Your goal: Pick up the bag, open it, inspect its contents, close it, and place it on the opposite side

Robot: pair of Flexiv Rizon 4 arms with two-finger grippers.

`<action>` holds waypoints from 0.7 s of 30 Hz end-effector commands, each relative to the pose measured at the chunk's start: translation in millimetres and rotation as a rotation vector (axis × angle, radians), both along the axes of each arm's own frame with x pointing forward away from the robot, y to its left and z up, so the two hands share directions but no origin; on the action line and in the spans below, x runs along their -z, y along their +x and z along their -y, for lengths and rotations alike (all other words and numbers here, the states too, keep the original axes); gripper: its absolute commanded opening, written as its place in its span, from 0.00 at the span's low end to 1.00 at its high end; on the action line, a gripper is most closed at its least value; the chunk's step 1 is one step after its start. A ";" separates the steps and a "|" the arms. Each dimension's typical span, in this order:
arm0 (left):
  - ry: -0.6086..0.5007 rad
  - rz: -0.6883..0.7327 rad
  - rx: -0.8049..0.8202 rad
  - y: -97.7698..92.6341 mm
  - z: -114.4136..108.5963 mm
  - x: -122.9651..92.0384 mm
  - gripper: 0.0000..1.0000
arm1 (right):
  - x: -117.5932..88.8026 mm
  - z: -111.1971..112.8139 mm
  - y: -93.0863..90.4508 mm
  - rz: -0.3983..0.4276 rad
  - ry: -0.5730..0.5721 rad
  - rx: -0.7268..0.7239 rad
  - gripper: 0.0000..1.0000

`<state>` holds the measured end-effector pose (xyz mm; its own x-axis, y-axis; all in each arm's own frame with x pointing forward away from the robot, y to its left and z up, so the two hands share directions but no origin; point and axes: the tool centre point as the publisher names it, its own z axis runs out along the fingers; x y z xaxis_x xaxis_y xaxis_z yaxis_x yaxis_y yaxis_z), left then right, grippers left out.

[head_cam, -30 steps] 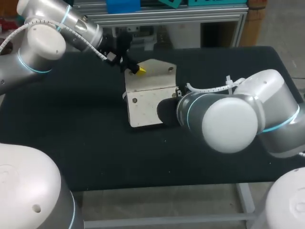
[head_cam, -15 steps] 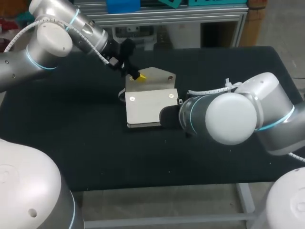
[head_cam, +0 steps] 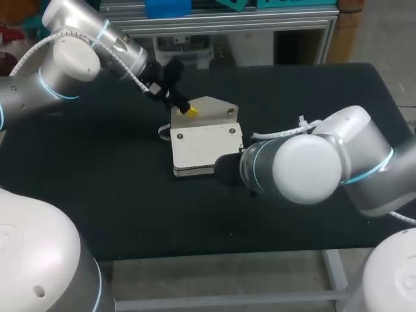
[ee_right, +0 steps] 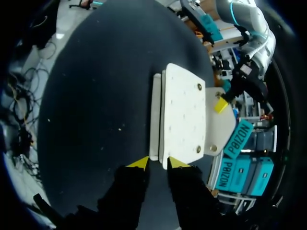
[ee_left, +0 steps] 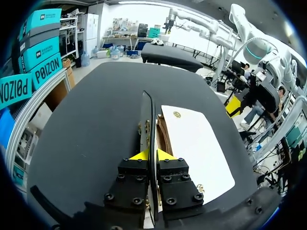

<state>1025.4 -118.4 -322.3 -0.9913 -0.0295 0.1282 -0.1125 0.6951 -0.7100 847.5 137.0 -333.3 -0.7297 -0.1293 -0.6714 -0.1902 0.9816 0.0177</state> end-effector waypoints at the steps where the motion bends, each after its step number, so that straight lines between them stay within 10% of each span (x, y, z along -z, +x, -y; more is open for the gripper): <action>1: 0.002 -0.021 0.022 7.5 3.8 7.0 0.00 | 19.3 -4.8 8.6 0.331 0.071 -0.019 0.27; 21: 0.020 -0.069 0.067 16.3 9.2 25.6 0.00 | 39.7 -10.6 44.3 0.389 0.027 -0.038 0.27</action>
